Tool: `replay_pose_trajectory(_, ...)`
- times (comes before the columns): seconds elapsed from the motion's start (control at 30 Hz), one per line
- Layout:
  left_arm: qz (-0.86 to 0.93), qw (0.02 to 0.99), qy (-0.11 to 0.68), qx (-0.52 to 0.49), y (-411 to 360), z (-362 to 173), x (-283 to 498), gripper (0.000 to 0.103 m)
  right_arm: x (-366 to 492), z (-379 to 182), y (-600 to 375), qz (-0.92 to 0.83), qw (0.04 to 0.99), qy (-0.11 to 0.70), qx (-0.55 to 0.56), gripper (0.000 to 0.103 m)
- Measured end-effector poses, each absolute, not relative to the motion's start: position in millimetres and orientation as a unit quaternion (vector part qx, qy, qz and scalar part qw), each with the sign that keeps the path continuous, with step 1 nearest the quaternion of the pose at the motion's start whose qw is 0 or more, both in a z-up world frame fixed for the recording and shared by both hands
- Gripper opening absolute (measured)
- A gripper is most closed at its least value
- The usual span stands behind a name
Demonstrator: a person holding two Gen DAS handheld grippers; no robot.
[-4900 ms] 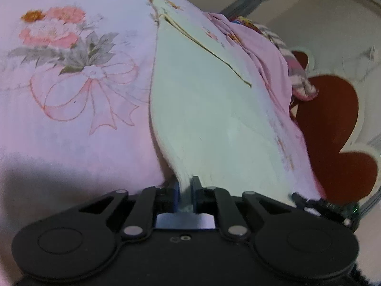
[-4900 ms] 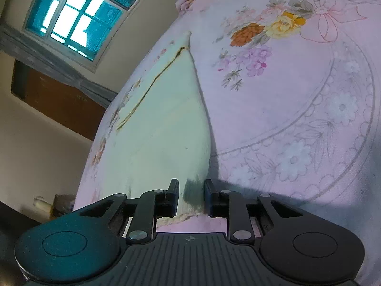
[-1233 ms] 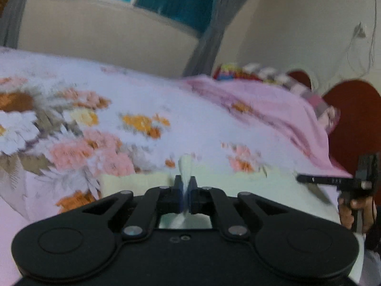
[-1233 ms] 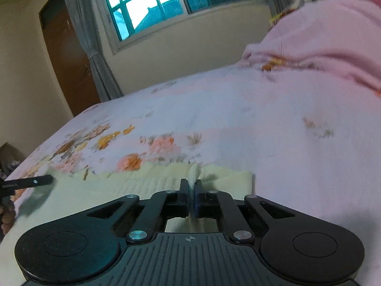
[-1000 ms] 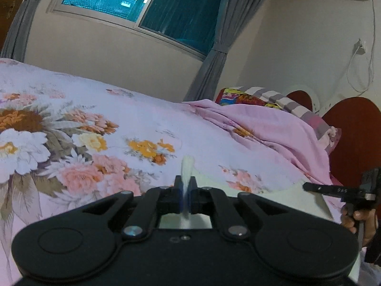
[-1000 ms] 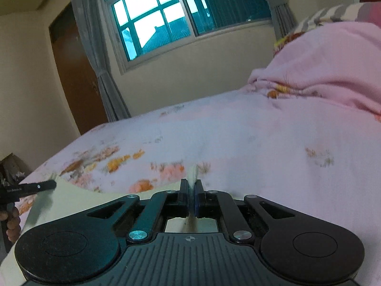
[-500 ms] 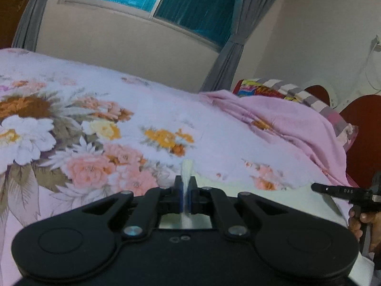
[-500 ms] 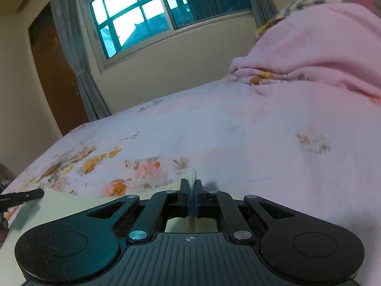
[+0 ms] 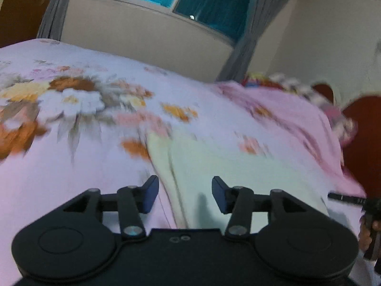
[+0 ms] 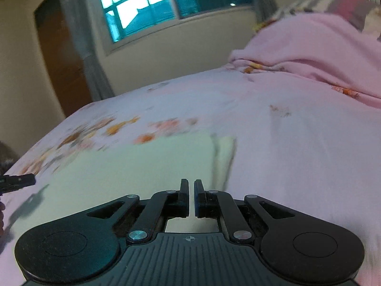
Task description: Fold small clothes
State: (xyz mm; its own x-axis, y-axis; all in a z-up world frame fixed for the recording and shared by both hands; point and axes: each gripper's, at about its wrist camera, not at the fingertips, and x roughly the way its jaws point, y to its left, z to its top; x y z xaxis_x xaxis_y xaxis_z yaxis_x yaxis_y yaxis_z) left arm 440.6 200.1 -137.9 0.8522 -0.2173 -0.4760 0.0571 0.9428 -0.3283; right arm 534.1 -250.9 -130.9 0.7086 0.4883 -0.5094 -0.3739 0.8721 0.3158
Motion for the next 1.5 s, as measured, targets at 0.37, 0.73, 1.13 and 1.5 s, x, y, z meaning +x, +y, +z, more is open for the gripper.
replay_pose_trajectory(0.37, -0.064, 0.960, 0.256, -0.089, 73.7, -117.3, 399.3, 0.050, 445.0, -118.7, -139.3, 0.306, 0.909, 0.279, 0.042, 0.004)
replay_pose_trajectory(0.73, -0.042, 0.945, 0.319, -0.054, 39.0, -164.7, 406.1, 0.050, 454.9, -164.3, -120.2, 0.276, 0.885, 0.368, 0.066, 0.003)
replay_pose_trajectory(1.13, -0.030, 0.954, 0.298, -0.028, 23.3, -158.5, 394.2, 0.052, 447.9, -143.2, -116.1, 0.289, 0.892, 0.342, 0.056, 0.004)
replay_pose_trajectory(1.5, 0.011, 0.948, 0.312, -0.060, 48.9, -164.1, 378.7, 0.052, 434.1, -142.0, -110.7, 0.287, 0.894, 0.335, 0.075, 0.004)
